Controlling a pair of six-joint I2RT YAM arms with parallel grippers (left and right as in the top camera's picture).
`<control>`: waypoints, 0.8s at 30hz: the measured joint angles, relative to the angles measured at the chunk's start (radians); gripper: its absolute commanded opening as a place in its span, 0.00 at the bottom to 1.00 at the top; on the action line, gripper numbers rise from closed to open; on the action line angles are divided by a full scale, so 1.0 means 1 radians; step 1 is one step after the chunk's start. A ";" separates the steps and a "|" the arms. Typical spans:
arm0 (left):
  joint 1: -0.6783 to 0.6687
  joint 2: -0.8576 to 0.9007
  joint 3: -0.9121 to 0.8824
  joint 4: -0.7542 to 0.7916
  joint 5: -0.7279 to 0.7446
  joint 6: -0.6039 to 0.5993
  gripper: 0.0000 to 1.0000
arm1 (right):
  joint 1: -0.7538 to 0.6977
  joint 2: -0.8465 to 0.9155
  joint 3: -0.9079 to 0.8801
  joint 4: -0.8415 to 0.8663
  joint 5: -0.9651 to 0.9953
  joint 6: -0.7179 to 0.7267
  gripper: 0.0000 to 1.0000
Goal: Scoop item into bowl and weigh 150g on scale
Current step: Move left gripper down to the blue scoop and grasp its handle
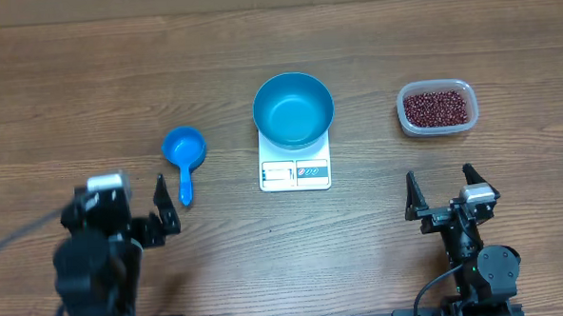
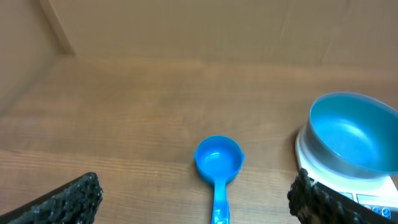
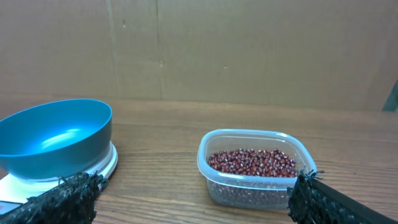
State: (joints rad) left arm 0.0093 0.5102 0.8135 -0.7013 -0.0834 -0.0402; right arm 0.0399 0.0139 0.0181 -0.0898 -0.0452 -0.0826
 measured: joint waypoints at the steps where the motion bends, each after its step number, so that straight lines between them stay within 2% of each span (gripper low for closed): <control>1: 0.000 0.052 0.040 -0.027 0.000 0.007 1.00 | 0.000 0.000 0.000 0.001 0.000 0.000 1.00; 10: 0.000 0.620 0.460 -0.362 0.023 0.063 1.00 | 0.000 0.000 0.000 0.001 0.000 0.000 1.00; 13: 0.000 0.795 0.548 -0.430 0.025 0.070 0.99 | 0.000 0.000 0.000 0.001 0.000 0.000 1.00; 18: 0.000 1.027 0.586 -0.443 0.014 0.074 1.00 | 0.000 0.000 0.000 0.001 0.000 0.000 1.00; 24: 0.000 1.194 0.586 -0.420 0.003 0.074 0.99 | 0.000 0.000 0.000 0.001 0.000 0.000 1.00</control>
State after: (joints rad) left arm 0.0093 1.7046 1.3998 -1.1213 -0.0803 0.0334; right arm 0.0399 0.0139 0.0181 -0.0891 -0.0452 -0.0830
